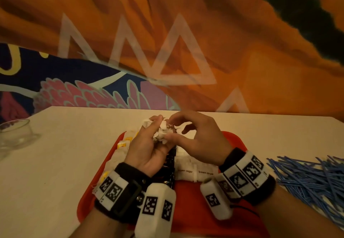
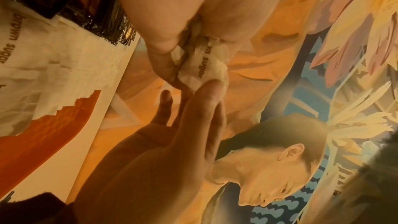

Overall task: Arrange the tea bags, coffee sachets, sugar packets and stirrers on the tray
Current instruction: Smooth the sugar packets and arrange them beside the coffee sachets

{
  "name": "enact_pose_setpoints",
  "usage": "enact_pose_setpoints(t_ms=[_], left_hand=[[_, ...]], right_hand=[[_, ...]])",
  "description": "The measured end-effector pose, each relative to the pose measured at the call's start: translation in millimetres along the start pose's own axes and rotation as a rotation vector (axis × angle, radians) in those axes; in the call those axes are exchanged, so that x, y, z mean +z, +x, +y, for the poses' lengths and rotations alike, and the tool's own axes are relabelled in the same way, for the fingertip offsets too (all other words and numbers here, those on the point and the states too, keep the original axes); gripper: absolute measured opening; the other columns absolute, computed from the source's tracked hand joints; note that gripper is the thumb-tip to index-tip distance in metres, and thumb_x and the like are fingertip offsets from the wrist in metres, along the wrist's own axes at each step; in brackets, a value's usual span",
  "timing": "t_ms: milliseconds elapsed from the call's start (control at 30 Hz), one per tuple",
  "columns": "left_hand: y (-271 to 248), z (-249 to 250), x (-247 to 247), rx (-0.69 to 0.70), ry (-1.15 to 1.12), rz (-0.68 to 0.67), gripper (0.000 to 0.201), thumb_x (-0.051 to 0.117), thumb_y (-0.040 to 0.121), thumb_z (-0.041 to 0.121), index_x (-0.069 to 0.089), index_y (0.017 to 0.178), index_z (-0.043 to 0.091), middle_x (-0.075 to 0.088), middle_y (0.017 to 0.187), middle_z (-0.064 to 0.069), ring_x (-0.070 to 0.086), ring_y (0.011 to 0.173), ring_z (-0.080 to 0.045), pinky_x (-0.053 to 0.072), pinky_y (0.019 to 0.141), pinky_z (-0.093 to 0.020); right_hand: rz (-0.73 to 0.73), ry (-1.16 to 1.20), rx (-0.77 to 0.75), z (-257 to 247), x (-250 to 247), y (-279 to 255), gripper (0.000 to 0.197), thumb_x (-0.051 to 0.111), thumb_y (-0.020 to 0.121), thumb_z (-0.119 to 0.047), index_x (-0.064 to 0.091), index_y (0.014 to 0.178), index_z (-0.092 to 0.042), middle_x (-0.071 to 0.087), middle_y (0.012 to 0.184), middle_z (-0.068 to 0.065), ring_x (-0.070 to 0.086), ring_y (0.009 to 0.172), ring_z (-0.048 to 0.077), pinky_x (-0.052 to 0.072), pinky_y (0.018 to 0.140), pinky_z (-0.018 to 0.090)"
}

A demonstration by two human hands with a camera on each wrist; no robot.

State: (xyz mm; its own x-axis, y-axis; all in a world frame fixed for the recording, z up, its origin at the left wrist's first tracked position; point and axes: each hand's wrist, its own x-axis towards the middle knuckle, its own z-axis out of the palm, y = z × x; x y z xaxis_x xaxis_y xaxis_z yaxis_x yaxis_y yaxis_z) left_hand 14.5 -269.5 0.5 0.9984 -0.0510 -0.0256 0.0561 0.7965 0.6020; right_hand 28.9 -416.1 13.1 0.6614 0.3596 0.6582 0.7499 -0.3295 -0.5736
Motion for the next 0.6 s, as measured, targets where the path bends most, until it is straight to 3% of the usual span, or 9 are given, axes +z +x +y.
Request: enact_pose_setpoints(t_ms=[67,133,233,333,433,500,600], left_hand=[[-2.0,-0.5,0.8,0.001,0.024,-0.010,0.035,0.064,0.085,0.021,0.053,0.117,0.013,0.062,0.109,-0.018,0.064,0.100,-0.027,0.059,0.076,-0.035],[-3.9,-2.5,1.9,0.008,0.050,-0.010,0.050,0.063,0.086,0.025,0.052,0.131,0.008,0.061,0.118,-0.020,0.060,0.111,-0.030,0.055,0.086,-0.041],[-3.5,-5.7,1.0,-0.001,0.074,-0.006,0.058,0.059,0.090,0.032,0.049,0.138,0.002,0.066,0.113,-0.020,0.068,0.105,-0.029,0.059,0.084,-0.041],[-3.6,-6.3,0.2,-0.020,0.037,-0.018,0.045,0.058,0.093,0.033,0.054,0.126,0.004,0.069,0.105,-0.019,0.073,0.093,-0.027,0.063,0.070,-0.037],[-4.7,-7.5,2.1,-0.030,0.038,-0.037,0.022,0.053,0.099,0.025,0.058,0.105,0.004,0.069,0.091,-0.014,0.074,0.076,-0.024,0.062,0.063,-0.032],[-3.0,-7.9,0.4,-0.002,0.064,-0.026,0.011,0.051,0.101,0.014,0.057,0.094,0.009,0.066,0.086,-0.011,0.072,0.076,-0.021,0.062,0.064,-0.032],[-1.3,-6.0,-1.1,0.039,0.076,-0.032,0.018,0.047,0.099,0.000,0.053,0.085,0.010,0.059,0.087,-0.011,0.063,0.084,-0.022,0.062,0.067,-0.034]], right_hand=[[-0.056,0.043,0.054,0.3,-1.0,-2.0,0.033,0.077,0.081,-0.033,0.066,0.110,-0.022,0.068,0.099,-0.012,0.064,0.094,0.006,0.053,0.076,0.022],[-0.062,-0.021,0.023,1.3,1.9,-3.4,0.036,0.076,0.082,-0.024,0.066,0.116,-0.024,0.066,0.099,-0.014,0.062,0.092,0.004,0.050,0.077,0.018],[-0.028,-0.115,-0.026,2.0,8.6,-4.3,0.032,0.075,0.079,-0.018,0.069,0.111,-0.022,0.063,0.094,-0.012,0.058,0.086,0.004,0.046,0.076,0.015],[0.003,-0.111,-0.027,0.4,10.4,-5.3,0.022,0.075,0.076,-0.018,0.069,0.096,-0.020,0.062,0.093,-0.009,0.058,0.083,0.007,0.048,0.073,0.019],[0.018,-0.110,-0.047,-1.6,10.2,-5.9,0.018,0.075,0.073,-0.015,0.063,0.085,-0.017,0.060,0.085,-0.007,0.058,0.077,0.012,0.053,0.069,0.034],[0.017,-0.097,-0.046,-3.0,10.1,-6.3,0.017,0.075,0.074,-0.016,0.059,0.081,-0.016,0.061,0.081,-0.006,0.058,0.075,0.015,0.053,0.066,0.038],[0.032,-0.049,0.037,-6.0,5.4,-5.9,0.022,0.078,0.078,-0.022,0.056,0.078,-0.019,0.062,0.076,-0.007,0.059,0.072,0.015,0.052,0.065,0.038]])
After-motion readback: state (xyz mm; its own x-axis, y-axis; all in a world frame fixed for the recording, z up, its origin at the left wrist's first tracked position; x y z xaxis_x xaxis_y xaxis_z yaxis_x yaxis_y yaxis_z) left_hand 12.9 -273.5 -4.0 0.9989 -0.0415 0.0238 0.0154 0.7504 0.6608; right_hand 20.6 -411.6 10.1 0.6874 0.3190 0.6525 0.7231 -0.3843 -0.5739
